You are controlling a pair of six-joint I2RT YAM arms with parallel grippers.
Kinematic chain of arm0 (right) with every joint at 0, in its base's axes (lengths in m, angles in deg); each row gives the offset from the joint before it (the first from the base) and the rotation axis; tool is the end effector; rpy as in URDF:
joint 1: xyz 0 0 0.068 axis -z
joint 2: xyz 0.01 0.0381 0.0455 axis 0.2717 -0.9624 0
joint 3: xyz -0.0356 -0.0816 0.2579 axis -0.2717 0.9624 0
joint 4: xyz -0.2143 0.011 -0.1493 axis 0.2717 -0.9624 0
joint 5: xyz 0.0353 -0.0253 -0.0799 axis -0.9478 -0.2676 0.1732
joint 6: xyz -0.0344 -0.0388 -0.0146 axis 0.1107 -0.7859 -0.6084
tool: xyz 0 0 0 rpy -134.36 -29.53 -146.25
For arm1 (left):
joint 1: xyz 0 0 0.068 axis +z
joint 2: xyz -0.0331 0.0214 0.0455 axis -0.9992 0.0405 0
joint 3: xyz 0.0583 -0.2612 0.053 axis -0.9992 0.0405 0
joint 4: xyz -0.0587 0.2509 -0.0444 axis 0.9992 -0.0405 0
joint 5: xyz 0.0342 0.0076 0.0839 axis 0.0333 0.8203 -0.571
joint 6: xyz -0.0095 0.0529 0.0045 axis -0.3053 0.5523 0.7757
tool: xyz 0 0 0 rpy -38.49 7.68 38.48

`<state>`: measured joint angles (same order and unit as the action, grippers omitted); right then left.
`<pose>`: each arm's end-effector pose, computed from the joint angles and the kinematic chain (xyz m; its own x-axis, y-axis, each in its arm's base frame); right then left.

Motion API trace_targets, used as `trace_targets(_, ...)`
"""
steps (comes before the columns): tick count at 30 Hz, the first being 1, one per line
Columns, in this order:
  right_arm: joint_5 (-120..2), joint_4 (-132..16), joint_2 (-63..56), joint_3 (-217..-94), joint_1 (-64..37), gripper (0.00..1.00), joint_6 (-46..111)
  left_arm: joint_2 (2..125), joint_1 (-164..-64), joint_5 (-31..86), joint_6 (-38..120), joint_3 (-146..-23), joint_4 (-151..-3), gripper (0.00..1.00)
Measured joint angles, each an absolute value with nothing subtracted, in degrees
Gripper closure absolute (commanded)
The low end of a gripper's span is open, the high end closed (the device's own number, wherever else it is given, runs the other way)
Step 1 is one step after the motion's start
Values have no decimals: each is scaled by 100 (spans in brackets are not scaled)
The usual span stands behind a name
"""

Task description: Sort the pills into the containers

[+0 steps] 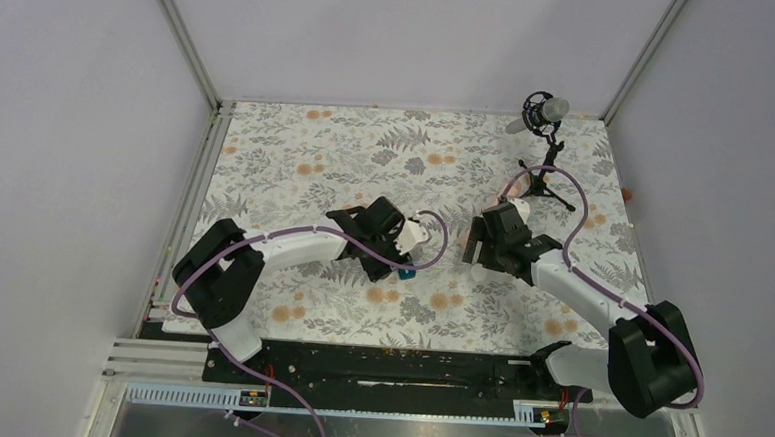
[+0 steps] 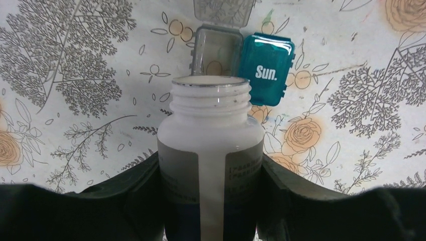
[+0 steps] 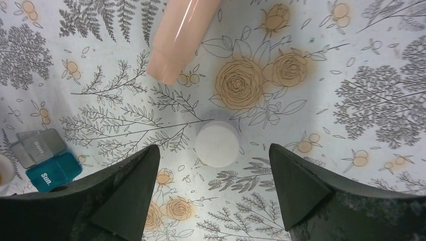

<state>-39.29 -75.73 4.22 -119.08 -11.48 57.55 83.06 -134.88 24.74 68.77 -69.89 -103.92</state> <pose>0.2236 0.1063 0.1925 -0.7721 0.1804 -0.6094 0.0912 0.9804 0.1747 0.2180 -0.2405 0.1803 -0.3629 0.8008 -0.4764 0.8986 0.4361 0.0484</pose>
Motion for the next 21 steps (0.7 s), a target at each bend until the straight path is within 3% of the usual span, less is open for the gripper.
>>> trace_targets(21, -3538, -7811, 1049, -11906, -1146, 13, 5755, 8833, -13639, 2118, 6929, -7546, -11105, 100)
